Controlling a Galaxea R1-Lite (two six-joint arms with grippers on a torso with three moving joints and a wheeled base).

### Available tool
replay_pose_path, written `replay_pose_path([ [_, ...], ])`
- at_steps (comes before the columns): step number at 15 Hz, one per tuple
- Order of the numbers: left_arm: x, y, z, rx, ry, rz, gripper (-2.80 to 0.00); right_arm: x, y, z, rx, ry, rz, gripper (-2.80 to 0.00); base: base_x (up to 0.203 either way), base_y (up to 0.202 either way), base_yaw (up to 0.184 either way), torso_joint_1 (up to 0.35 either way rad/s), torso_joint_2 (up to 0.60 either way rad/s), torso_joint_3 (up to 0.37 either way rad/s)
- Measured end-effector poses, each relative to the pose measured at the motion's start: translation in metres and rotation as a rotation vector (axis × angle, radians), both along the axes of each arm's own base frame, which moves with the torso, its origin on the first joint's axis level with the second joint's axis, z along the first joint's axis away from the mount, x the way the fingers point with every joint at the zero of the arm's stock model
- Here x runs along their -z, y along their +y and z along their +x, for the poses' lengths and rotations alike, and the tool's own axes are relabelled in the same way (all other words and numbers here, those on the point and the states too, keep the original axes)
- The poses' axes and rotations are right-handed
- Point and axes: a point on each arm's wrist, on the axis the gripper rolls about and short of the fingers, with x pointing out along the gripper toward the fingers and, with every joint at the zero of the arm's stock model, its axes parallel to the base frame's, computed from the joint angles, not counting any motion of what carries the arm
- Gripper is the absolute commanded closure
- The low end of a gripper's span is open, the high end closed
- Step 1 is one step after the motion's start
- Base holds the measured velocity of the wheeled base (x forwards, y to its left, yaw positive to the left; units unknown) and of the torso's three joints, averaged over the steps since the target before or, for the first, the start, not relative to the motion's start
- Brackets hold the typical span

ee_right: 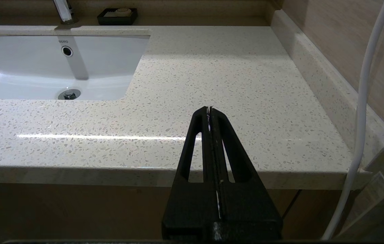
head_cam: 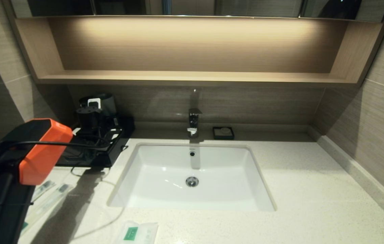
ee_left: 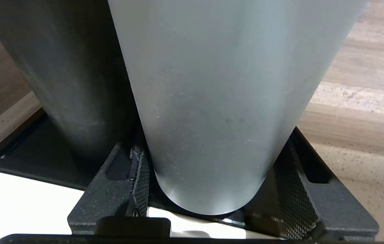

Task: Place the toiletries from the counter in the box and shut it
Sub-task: Place the cup on the storage box

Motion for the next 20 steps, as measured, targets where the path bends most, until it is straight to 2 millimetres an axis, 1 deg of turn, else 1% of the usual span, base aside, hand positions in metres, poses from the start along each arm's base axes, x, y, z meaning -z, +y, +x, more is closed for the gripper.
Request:
replay_pose_path([
  [6, 0.0007, 0.0006, 0.0064, -0.01, -0.002, 0.0, 0.0, 0.0, 0.0, 0.0, 0.0, 0.0, 0.0, 0.0, 0.0, 0.0, 0.0, 0.0, 0.0, 0.0],
  [10, 0.0012, 0.0004, 0.0072, -0.011, 0.0, 0.0, 0.0, 0.0, 0.0, 0.0, 0.0, 0.0, 0.0, 0.0, 0.0, 0.0, 0.0, 0.0, 0.0, 0.0],
  [20, 0.0049, 0.0003, 0.001, -0.014, 0.0, -0.014, 0.0, 0.0, 0.0, 0.0, 0.0, 0.0, 0.0, 0.0, 0.0, 0.0, 0.0, 0.0, 0.0, 0.0],
])
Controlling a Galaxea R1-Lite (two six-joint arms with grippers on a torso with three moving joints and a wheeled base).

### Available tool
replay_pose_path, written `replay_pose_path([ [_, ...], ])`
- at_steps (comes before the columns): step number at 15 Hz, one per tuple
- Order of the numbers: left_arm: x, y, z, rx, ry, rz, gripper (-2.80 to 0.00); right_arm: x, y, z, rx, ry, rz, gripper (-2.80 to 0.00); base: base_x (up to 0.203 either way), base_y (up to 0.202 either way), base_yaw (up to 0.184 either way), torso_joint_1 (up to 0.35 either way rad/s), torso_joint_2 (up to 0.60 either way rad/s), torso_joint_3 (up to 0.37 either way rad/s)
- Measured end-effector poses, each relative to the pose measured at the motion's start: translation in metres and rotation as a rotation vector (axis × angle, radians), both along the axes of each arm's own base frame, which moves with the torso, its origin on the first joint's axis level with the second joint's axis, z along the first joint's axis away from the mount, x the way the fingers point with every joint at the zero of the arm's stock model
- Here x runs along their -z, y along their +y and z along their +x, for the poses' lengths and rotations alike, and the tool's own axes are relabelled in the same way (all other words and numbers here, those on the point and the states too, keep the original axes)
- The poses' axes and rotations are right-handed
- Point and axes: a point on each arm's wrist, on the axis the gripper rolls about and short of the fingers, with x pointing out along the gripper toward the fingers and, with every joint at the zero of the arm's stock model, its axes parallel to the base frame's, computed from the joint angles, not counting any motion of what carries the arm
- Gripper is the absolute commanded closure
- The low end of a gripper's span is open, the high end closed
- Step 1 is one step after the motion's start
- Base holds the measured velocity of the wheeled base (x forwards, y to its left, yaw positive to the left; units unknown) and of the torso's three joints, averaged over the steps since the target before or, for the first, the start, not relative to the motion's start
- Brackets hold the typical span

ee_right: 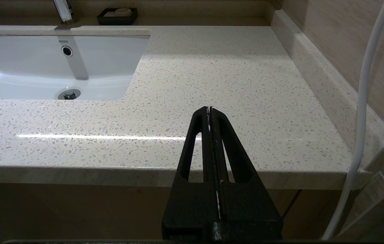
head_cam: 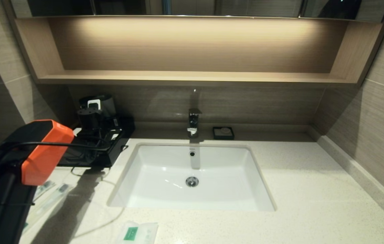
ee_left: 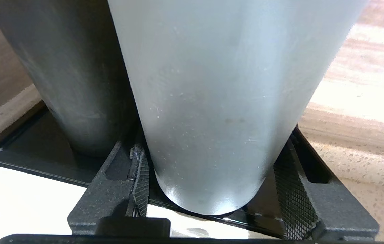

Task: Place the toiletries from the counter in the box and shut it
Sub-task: Place the cup on the storage box

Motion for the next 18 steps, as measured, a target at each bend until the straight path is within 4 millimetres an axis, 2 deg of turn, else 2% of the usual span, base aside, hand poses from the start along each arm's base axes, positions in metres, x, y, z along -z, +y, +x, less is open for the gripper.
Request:
replay_pose_path([
  [10, 0.0028, 0.0, -0.0003, 0.001, 0.006, 0.002, 0.0, 0.0, 0.0, 0.0, 0.0, 0.0, 0.0, 0.0, 0.0, 0.0, 0.0, 0.0, 0.0, 0.0],
  [11, 0.0027, 0.0, -0.0002, 0.001, 0.005, 0.002, -2.8, 0.0, 0.0, 0.0, 0.0, 0.0, 0.0, 0.0, 0.0, 0.0, 0.0, 0.0, 0.0, 0.0],
  [18, 0.003, -0.0001, -0.0009, 0.001, -0.011, 0.005, -2.8, 0.0, 0.0, 0.0, 0.0, 0.0, 0.0, 0.0, 0.0, 0.0, 0.0, 0.0, 0.0, 0.0],
])
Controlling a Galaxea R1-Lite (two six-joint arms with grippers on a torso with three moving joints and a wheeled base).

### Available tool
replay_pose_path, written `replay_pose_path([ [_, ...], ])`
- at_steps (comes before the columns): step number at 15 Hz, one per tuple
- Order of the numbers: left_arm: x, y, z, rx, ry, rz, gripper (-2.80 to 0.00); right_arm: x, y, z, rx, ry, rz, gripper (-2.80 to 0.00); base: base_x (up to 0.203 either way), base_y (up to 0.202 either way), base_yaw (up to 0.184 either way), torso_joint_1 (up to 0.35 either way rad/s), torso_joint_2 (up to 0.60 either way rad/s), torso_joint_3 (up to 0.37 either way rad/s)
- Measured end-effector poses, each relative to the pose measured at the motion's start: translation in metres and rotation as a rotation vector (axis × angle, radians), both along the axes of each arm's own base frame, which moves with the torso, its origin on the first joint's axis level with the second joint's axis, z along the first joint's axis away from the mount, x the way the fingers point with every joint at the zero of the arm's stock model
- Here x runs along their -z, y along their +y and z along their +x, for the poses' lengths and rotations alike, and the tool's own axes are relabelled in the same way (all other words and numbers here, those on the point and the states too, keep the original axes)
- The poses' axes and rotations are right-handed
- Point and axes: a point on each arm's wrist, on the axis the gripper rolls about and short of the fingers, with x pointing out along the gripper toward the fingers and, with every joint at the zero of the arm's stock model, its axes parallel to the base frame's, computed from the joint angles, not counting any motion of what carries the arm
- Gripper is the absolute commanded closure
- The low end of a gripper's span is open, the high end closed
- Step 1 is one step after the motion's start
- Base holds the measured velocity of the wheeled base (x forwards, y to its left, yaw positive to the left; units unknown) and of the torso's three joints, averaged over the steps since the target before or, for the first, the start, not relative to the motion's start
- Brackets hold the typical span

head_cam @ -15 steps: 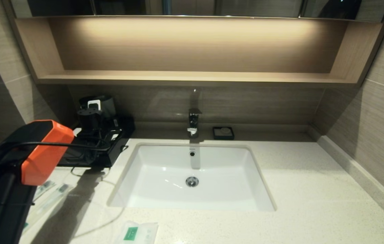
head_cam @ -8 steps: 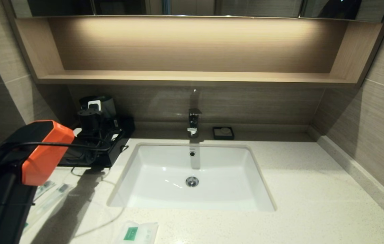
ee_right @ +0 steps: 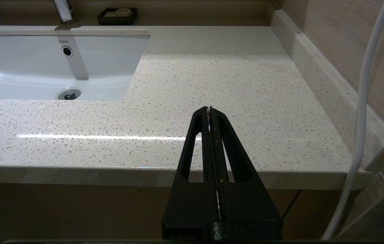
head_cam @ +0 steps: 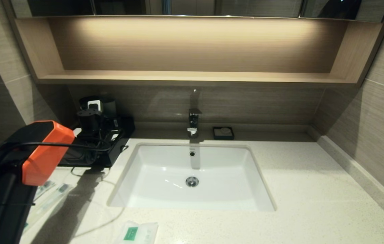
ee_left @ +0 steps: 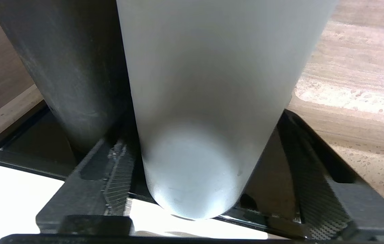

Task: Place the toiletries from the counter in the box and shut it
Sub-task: Place the cup on the storage box

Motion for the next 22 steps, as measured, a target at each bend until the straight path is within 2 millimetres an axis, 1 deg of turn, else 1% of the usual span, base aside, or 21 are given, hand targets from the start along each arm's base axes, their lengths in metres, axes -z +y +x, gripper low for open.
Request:
replay_pose_path([
  [7, -0.004, 0.0, -0.004, -0.001, -0.021, 0.002, -2.8, 0.0, 0.0, 0.0, 0.0, 0.0, 0.0, 0.0, 0.0, 0.0, 0.0, 0.0, 0.0, 0.0],
  [13, -0.015, -0.002, -0.018, 0.003, -0.022, -0.004, -2.8, 0.0, 0.0, 0.0, 0.0, 0.0, 0.0, 0.0, 0.0, 0.0, 0.0, 0.0, 0.0, 0.0],
  [17, -0.019, -0.005, -0.036, 0.008, -0.016, -0.006, -2.8, 0.0, 0.0, 0.0, 0.0, 0.0, 0.0, 0.0, 0.0, 0.0, 0.0, 0.0, 0.0, 0.0],
  [22, -0.011, -0.009, -0.067, 0.015, -0.001, -0.006, -2.8, 0.0, 0.0, 0.0, 0.0, 0.0, 0.0, 0.0, 0.0, 0.0, 0.0, 0.0, 0.0, 0.0],
])
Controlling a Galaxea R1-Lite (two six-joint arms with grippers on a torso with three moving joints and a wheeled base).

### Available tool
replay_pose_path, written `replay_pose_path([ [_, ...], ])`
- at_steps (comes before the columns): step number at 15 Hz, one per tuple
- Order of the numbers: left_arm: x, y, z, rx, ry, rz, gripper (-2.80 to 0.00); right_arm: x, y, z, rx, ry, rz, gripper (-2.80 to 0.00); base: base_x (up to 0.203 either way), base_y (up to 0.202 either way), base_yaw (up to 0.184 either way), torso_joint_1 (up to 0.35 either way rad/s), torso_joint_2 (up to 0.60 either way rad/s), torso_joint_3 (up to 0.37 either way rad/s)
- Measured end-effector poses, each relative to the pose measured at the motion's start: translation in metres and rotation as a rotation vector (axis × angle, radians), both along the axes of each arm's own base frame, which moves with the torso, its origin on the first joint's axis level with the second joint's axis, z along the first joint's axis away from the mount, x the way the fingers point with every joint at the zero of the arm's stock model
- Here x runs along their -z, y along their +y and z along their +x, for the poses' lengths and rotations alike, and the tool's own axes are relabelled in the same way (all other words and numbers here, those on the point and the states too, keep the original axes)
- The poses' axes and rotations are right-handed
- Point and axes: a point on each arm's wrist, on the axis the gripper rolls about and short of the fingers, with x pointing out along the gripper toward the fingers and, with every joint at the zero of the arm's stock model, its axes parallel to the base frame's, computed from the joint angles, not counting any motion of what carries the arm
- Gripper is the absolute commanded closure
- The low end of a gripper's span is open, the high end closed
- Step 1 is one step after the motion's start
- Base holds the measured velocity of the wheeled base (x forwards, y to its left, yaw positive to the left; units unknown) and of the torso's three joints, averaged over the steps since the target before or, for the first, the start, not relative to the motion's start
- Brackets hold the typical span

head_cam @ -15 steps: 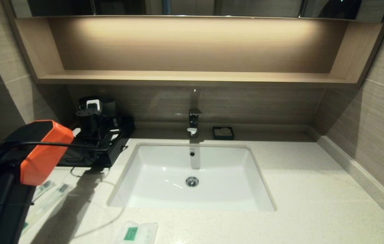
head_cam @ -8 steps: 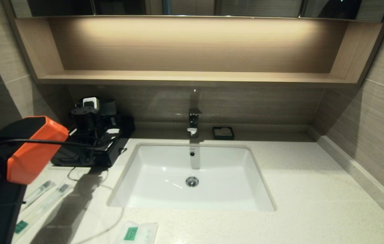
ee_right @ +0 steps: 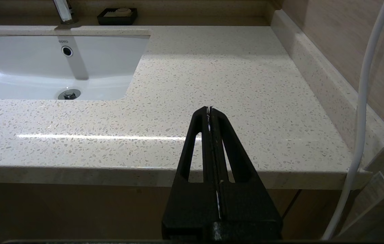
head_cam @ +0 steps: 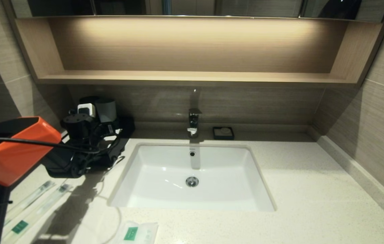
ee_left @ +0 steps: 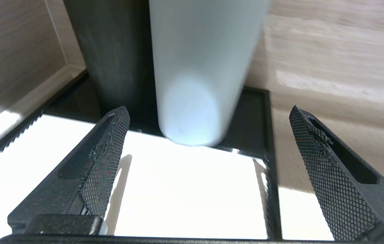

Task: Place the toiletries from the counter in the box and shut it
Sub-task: Place the cup on the storage box

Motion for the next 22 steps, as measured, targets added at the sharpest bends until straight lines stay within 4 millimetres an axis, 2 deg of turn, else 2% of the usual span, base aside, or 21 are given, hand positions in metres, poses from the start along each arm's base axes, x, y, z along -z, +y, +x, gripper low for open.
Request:
replay_pose_path([
  [1, 0.0, -0.002, -0.007, -0.001, -0.001, 0.0, 0.0, 0.0, 0.0, 0.0, 0.0, 0.0, 0.0, 0.0, 0.0, 0.0, 0.0, 0.0, 0.0, 0.0],
  [4, -0.006, -0.005, -0.021, -0.004, -0.017, 0.0, 0.0, 0.0, 0.0, 0.0, 0.0, 0.0, 0.0, 0.0, 0.0, 0.0, 0.0, 0.0, 0.0, 0.0],
  [7, -0.01, -0.008, -0.023, 0.001, -0.023, 0.0, 0.0, 0.0, 0.0, 0.0, 0.0, 0.0, -0.001, 0.0, 0.0, 0.0, 0.0, 0.0, 0.0, 0.0],
  [22, 0.004, -0.01, 0.0, 0.002, 0.026, 0.0, 0.0, 0.0, 0.0, 0.0, 0.0, 0.0, 0.0, 0.0, 0.0, 0.0, 0.0, 0.0, 0.0, 0.0],
])
